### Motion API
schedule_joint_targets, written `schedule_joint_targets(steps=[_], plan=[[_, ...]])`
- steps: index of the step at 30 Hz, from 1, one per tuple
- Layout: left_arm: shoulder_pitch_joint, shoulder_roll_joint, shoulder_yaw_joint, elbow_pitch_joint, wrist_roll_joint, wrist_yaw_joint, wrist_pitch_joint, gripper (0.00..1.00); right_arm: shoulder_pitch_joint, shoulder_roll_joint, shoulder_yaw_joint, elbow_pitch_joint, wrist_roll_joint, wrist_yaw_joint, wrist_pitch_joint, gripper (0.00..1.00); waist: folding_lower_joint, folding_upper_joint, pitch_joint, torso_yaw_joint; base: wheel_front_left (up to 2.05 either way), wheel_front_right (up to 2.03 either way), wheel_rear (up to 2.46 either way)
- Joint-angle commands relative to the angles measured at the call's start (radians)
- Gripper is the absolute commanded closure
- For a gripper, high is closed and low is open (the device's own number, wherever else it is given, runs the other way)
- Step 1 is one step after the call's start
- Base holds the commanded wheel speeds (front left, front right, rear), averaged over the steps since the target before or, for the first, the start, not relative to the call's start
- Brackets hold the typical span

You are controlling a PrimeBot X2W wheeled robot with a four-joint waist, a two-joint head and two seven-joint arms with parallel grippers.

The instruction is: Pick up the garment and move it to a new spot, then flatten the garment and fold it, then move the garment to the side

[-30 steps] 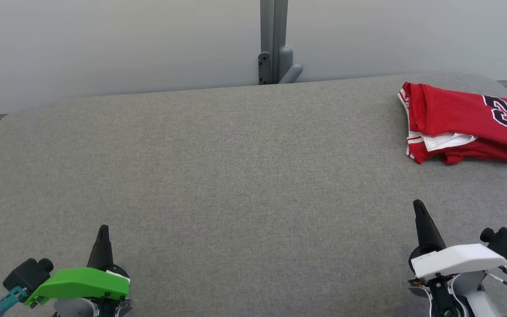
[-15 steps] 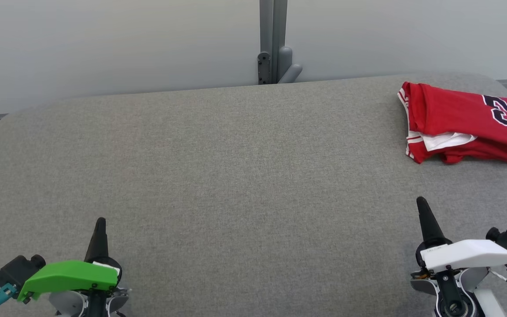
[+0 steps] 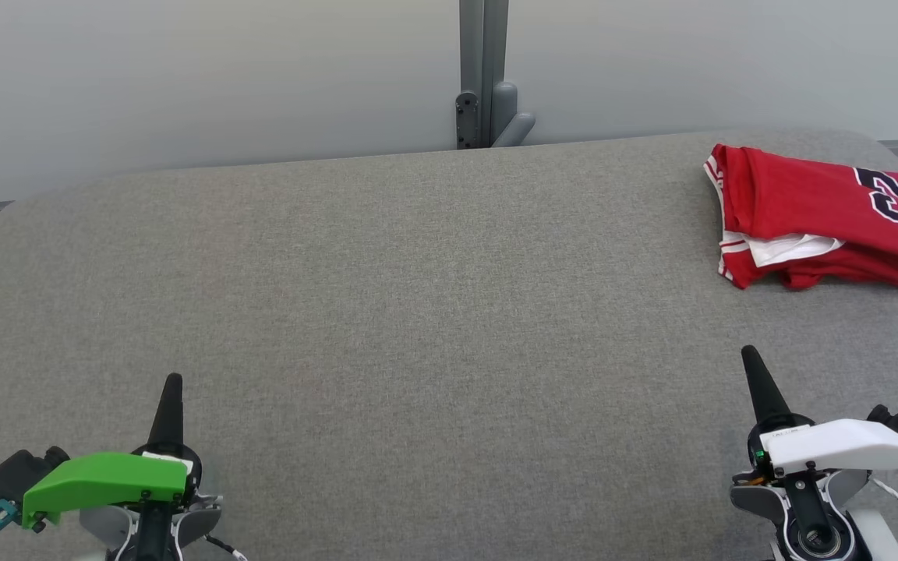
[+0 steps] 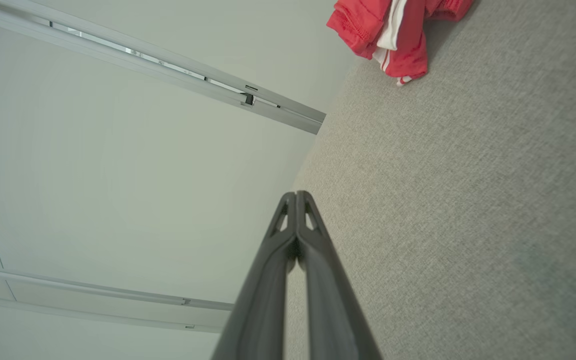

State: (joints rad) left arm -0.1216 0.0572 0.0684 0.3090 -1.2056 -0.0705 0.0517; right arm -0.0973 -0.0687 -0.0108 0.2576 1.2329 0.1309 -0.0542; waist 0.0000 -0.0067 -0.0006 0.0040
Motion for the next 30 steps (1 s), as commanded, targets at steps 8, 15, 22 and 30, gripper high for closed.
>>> schedule_joint_targets(steps=[8,15,22,30], plan=[[-0.039,0.001,0.022,0.004,-0.093,-0.019,0.026,1.0,-0.026,-0.007,-0.013,0.001,0.094,0.0,0.019,1.0,0.0,0.0043,0.0,-0.001,0.0,0.0,0.0],[-0.051,-0.001,0.035,0.01,-0.149,-0.027,0.044,1.0,-0.033,-0.007,-0.019,0.004,0.154,0.0,0.033,1.0,0.0,0.0047,0.001,-0.001,0.0,0.0,0.0],[-0.06,-0.002,0.046,0.016,-0.202,-0.035,0.063,1.0,-0.036,-0.007,-0.025,0.008,0.209,0.0,0.046,1.0,0.0,0.0051,0.001,-0.002,0.0,0.0,0.0],[-0.071,-0.004,0.059,0.023,-0.259,-0.044,0.081,1.0,-0.04,-0.007,-0.032,0.012,0.27,0.0,0.059,1.0,0.0,0.0055,0.002,-0.002,0.0,0.0,0.0]])
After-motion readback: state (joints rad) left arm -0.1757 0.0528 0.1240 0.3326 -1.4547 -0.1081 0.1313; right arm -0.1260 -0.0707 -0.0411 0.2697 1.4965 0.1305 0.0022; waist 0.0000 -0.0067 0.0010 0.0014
